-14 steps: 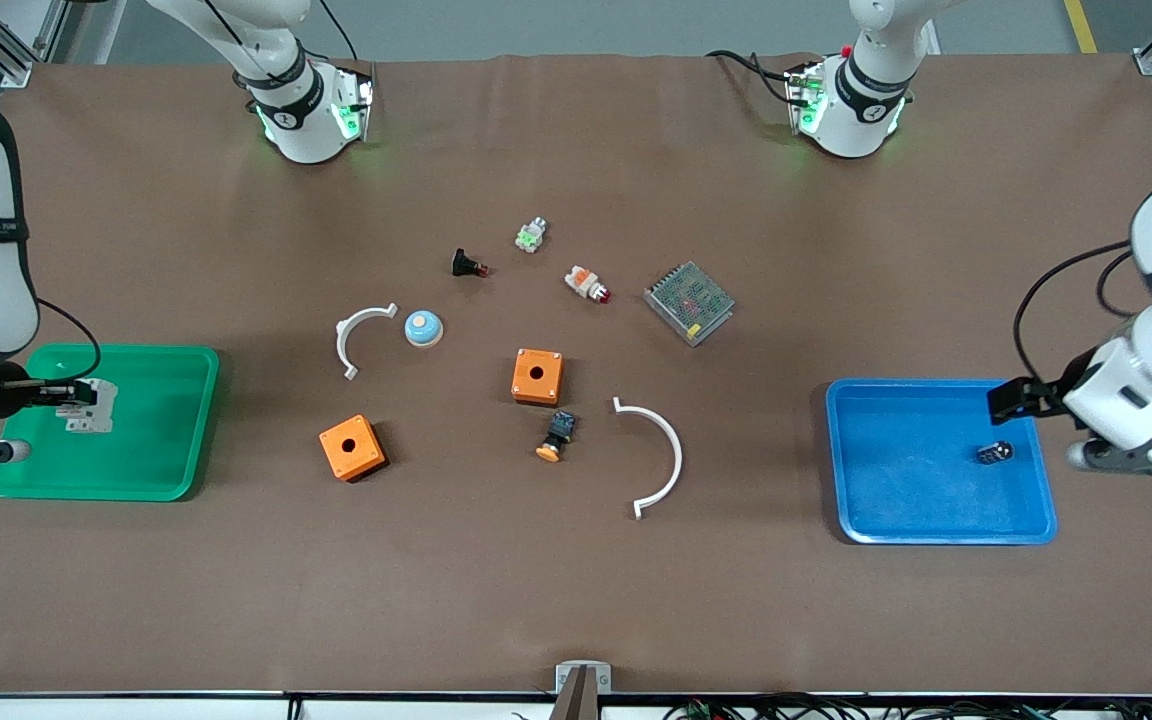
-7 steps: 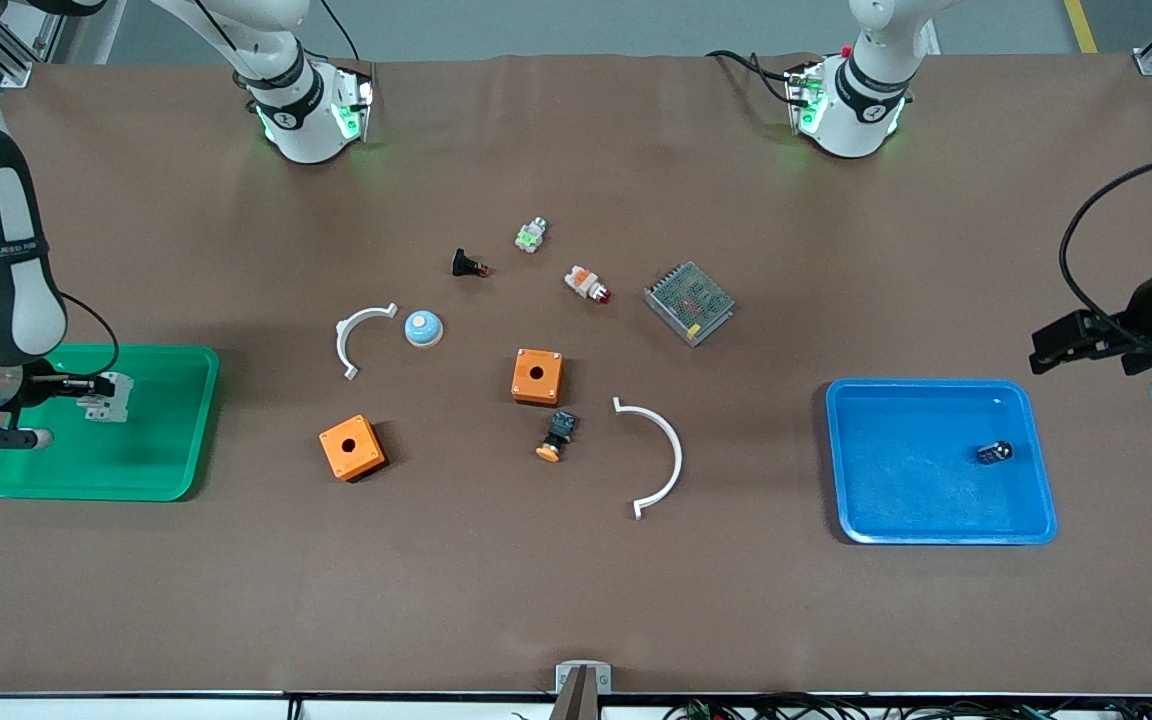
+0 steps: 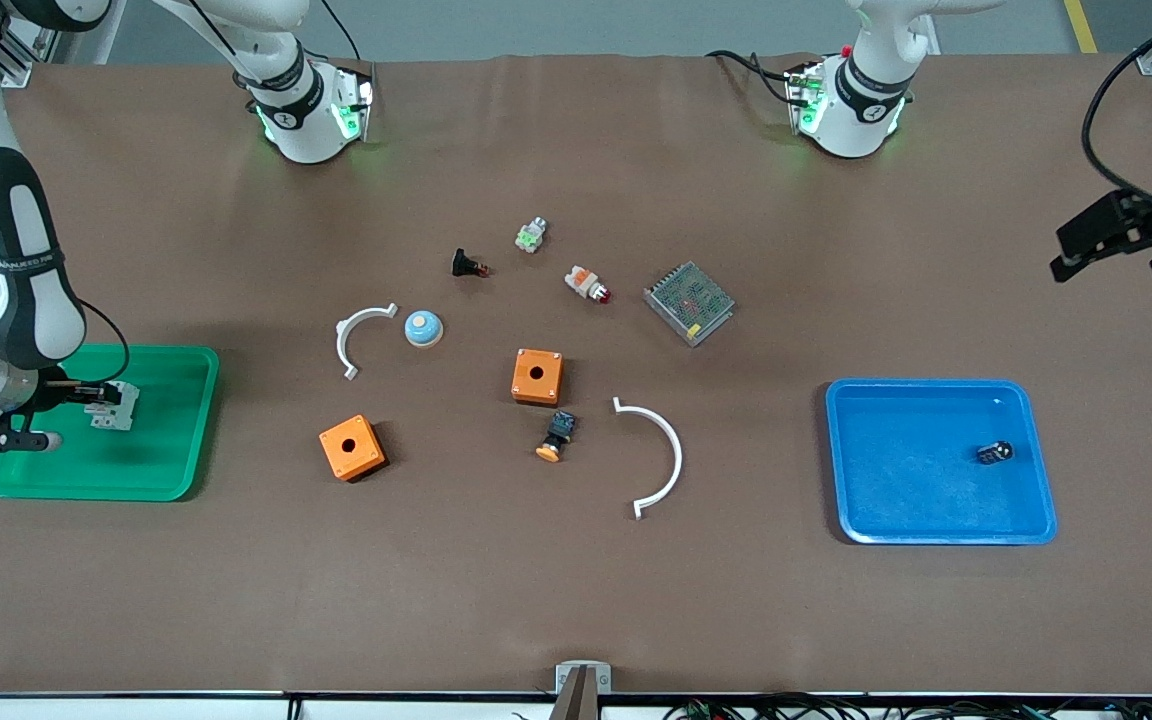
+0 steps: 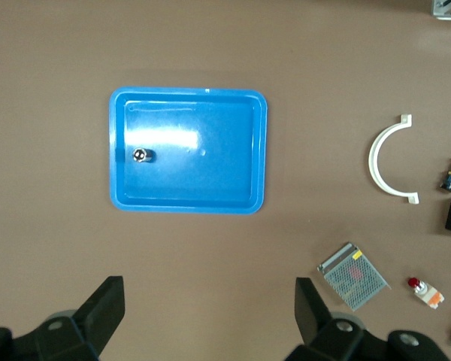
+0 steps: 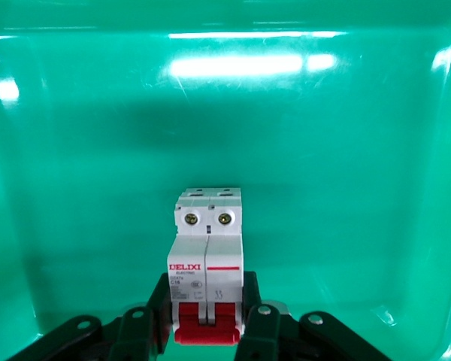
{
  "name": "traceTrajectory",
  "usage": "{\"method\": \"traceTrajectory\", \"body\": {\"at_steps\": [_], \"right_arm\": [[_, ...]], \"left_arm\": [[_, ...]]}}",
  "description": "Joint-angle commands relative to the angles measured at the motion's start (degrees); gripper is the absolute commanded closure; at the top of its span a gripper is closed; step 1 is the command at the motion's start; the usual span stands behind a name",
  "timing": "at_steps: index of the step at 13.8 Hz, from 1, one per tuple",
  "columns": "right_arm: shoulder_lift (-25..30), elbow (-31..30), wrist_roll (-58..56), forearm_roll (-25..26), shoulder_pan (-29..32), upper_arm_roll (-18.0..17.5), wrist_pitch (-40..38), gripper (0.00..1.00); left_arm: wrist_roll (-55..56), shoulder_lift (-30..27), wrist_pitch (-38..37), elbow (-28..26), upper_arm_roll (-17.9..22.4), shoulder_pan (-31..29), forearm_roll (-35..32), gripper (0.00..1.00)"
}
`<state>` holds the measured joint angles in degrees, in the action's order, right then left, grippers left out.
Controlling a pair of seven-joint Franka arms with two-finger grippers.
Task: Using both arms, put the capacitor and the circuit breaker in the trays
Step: 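Open both grippers and lift them away from the trays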
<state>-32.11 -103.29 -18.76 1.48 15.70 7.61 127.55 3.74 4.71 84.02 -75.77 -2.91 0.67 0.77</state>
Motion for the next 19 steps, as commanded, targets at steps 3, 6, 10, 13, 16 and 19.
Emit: {"method": "traceTrajectory", "body": {"at_steps": [3,6,10,13,16,19], "right_arm": [[0.64,0.19,0.04,0.89,1.00,-1.20,-0.63,0.03],[4.23,1.77,0.30,0.89,0.30,-1.46,-7.29,0.00],[12.75,1.69,2.66,0.80,-3.91,-1.55,-15.91,0.02],[19.43,1.51,8.11,0.72,-8.13,-1.55,-23.47,0.02],[24.62,1.33,12.24,0.54,-11.91,-1.64,-27.87,0.02],[27.70,1.42,15.67,-1.91,-15.08,-1.73,-30.86,0.01]], "left_arm": [[-2.07,-4.00,-3.69,-3.32,5.44,4.68,0.55,0.00],[-2.07,-5.06,-3.77,-4.29,5.81,4.52,0.38,0.00],[-1.98,-5.06,-3.78,-4.12,5.72,4.34,0.46,0.00],[-1.98,-4.62,-3.78,-3.86,5.81,4.07,0.73,0.00],[-2.07,-4.45,-3.60,-3.94,5.98,3.81,0.12,0.00],[-2.07,-4.45,-3.43,-4.21,5.98,3.72,-0.58,0.00]]}}
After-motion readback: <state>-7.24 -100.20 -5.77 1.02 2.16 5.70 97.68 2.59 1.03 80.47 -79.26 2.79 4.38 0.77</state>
